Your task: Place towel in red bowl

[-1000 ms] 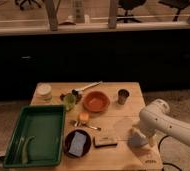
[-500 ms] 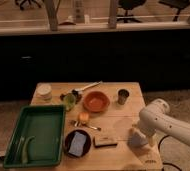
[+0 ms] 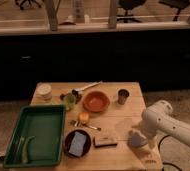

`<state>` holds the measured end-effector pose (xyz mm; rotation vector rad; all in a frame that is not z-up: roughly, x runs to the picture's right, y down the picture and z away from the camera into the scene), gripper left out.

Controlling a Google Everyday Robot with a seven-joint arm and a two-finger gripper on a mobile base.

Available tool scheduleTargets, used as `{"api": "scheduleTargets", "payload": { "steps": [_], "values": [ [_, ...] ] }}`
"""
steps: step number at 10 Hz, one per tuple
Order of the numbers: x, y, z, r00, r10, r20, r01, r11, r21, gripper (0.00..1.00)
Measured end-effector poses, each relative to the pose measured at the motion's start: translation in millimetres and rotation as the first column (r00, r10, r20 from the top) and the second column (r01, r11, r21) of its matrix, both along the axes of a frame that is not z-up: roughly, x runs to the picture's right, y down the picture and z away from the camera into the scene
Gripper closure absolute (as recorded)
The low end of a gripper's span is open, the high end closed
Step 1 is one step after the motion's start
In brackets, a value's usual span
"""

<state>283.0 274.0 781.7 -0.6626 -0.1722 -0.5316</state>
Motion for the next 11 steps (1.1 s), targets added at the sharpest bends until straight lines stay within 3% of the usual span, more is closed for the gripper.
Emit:
{"api": "scheduleTargets", "payload": {
  "steps": [7,11],
  "values": [
    [1.6,-1.8,2.5,1.000,0.020,0.013,-0.020,0.9997,-0.016,0.98],
    [6.7,-5.0,4.1,0.999,0.032,0.014,-0.032,0.9993,-0.022,1.00]
  ]
}}
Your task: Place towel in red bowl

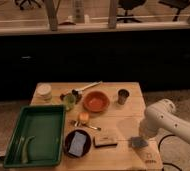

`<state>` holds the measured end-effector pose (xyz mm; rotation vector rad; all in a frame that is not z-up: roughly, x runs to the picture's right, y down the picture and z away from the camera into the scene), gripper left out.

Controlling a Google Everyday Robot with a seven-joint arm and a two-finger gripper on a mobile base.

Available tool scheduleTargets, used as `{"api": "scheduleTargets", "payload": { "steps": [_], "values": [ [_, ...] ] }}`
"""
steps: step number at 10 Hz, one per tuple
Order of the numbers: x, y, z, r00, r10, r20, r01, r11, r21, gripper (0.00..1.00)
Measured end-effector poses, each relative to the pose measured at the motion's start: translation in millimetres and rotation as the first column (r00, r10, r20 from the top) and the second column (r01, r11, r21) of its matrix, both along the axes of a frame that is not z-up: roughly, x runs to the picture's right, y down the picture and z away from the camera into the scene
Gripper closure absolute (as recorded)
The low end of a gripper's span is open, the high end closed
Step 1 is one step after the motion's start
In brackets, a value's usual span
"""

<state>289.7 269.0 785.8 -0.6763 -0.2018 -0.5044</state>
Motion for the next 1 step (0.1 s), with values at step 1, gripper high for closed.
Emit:
{"api": "scheduleTargets", "payload": {
  "steps": [1],
  "values": [
    [0.2,-0.6,0.3,1.000,0.003,0.001,-0.003,1.0000,0.000,1.00]
  ]
}}
